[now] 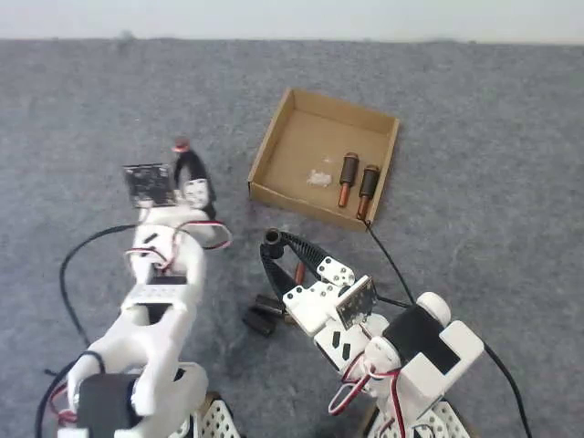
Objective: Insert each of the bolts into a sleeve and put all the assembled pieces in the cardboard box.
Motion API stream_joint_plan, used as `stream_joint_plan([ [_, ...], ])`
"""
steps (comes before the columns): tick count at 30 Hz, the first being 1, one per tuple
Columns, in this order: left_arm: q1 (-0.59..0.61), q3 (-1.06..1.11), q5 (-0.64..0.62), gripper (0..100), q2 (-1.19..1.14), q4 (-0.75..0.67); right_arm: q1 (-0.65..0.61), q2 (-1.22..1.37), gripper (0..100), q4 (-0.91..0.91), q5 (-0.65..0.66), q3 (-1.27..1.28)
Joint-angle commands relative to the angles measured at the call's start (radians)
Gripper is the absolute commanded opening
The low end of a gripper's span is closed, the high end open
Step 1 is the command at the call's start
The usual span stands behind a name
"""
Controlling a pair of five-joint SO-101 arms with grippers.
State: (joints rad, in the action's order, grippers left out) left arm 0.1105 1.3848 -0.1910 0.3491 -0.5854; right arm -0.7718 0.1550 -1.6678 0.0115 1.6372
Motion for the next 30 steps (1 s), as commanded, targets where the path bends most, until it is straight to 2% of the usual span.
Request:
stream_joint_plan([
  [1, -0.115, -0.008, 0.003, 2, 0.057, -0.071, 0.015, -0.035, 0.6, 0.004, -0.012, 0.026],
  [5, -0.166, 0.022, -0.002, 2, 0.114, -0.069, 0.015, -0.035, 0.6, 0.005, -0.012, 0.028],
  [12, -0.241, 0.154, -0.005, 2, 0.396, -0.049, 0.015, -0.035, 0.6, 0.099, -0.012, -0.002],
  [18, -0.244, 0.163, -0.028, 2, 0.632, 0.265, 0.015, -0.035, 0.6, 0.101, -0.014, -0.002],
  [24, -0.245, 0.163, -0.239, 2, 0.919, 0.566, 0.013, -0.035, 0.6, 0.102, -0.014, -0.012],
  [30, -0.322, 0.17, -0.252, 2, 1.165, 0.844, 0.01, -0.035, 0.6, 0.102, -0.06, -0.021],
])
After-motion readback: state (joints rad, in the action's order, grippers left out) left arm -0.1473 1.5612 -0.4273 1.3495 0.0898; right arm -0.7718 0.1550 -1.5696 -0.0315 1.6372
